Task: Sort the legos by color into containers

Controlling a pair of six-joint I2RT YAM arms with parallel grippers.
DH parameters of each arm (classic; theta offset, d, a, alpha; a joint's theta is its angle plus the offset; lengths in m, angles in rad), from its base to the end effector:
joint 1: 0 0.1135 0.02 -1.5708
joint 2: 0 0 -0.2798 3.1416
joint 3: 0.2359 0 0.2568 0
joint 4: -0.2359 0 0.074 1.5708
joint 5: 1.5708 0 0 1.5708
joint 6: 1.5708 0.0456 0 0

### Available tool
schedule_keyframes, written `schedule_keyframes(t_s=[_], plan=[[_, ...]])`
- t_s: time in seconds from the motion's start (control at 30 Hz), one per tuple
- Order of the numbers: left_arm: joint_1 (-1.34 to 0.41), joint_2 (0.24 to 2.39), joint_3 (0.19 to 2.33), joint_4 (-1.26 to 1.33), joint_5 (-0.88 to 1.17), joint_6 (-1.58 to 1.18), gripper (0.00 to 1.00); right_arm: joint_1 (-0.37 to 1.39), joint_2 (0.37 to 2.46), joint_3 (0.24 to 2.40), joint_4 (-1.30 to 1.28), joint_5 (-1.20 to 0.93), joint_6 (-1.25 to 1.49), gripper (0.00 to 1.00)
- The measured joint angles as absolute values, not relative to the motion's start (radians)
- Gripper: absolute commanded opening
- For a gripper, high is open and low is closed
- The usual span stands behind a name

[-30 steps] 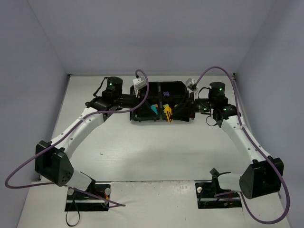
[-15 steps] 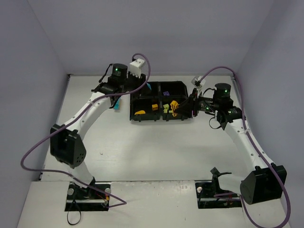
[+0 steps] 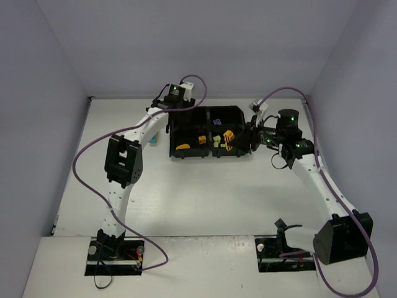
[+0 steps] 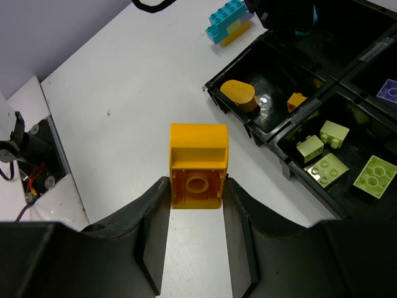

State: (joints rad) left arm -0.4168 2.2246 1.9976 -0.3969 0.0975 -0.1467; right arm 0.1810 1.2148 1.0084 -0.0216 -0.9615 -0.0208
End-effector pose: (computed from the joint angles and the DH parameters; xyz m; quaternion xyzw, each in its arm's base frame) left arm 0.4955 -0.2242 0.2681 0.1417 0.8779 -0.1683 0.4254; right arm 0.2654 0.0866 0.3607 -0.3561 0.6617 0.4050 0.5208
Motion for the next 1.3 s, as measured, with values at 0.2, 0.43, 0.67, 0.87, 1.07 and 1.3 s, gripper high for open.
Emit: schedule_keyframes(t_s=[0.2,0.43,0.67,0.87,1.07,1.3], plan=[[-0.417,2.234,2.026,-0.409,0.072,-0.144,0.78,0.239,1.333,1.073,-0.023,-0.912,-0.035,0.00],[-0.402,2.074,1.926,-0.422,0.015,-0.183,0.80,0.360,1.549,1.219,-0.018,-0.817,-0.073,0.00],[-0.283,1.753,1.691,-0.423,-0.046,-0.252,0.81,0.447,1.794,1.390,-0.007,-0.707,-0.108,0.06],[-0.181,1.649,1.505,-0.450,-0.055,-0.297,0.82,0.469,1.956,1.505,-0.001,-0.595,-0.118,0.34],[-0.193,1.681,1.461,-0.489,-0.028,-0.315,0.82,0.472,2.014,1.544,0.002,-0.524,-0.114,0.61],[-0.196,1.810,1.550,-0.485,-0.020,-0.342,0.82,0.473,1.966,1.512,0.012,-0.478,-0.107,0.65]])
